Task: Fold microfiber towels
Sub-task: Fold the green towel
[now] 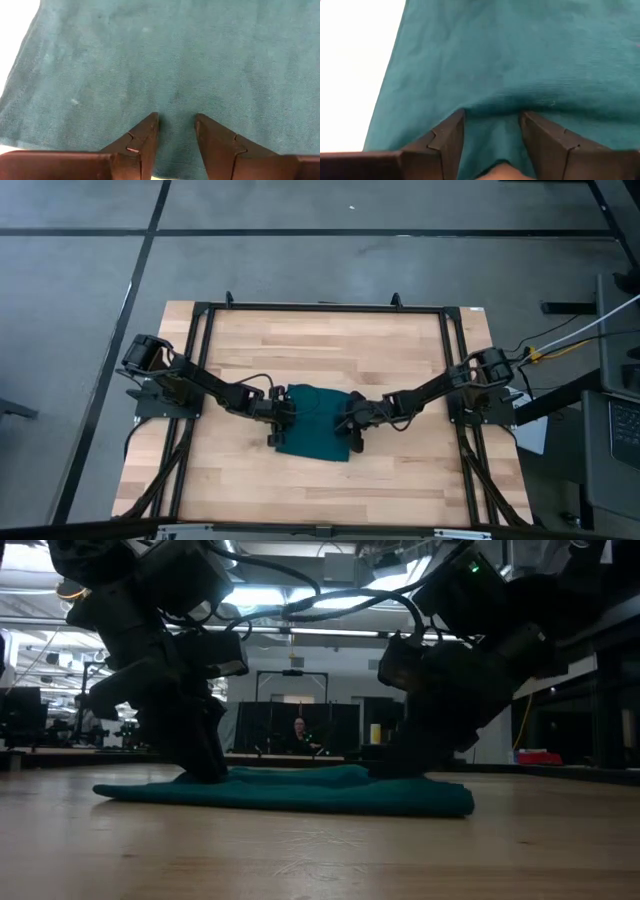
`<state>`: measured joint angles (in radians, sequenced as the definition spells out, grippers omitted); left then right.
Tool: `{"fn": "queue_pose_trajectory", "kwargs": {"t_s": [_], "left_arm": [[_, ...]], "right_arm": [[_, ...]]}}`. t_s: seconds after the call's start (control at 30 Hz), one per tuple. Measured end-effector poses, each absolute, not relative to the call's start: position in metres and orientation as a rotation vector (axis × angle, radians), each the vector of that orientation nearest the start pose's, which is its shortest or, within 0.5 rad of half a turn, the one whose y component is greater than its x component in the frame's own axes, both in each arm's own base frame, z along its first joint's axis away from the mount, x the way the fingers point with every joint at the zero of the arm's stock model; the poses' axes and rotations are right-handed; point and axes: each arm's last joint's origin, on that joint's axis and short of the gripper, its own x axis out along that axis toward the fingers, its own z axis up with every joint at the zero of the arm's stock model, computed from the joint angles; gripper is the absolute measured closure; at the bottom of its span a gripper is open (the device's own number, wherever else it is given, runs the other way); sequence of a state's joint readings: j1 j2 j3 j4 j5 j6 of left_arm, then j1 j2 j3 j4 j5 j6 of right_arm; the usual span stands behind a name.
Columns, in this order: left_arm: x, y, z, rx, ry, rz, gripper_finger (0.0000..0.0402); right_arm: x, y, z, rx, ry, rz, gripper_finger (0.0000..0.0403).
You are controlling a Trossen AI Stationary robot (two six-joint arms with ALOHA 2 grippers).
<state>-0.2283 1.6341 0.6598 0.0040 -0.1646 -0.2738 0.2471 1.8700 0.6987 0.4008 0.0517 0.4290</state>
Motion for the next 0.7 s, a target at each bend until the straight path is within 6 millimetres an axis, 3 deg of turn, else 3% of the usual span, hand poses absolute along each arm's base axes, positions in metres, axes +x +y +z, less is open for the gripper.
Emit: {"fn": "queue_pose_trajectory", "kwargs": {"t_s": [0.23, 0.53, 0.7], "left_arm": [[0.271, -0.060, 0.118, -0.070, 0.958, 0.081, 0.0281], [0.267, -0.070, 0.118, -0.075, 0.976, 0.092, 0.0391], [0.265, -0.072, 0.118, -0.086, 0.964, 0.145, 0.0396]], "right_arm": [[0.309, 0.080, 0.084, 0.284, 0.769, 0.007, 0.0240], [0.307, 0.085, 0.083, 0.294, 0.798, 0.098, 0.0383], [0.305, 0.091, 0.083, 0.289, 0.800, 0.112, 0.0383]]}}
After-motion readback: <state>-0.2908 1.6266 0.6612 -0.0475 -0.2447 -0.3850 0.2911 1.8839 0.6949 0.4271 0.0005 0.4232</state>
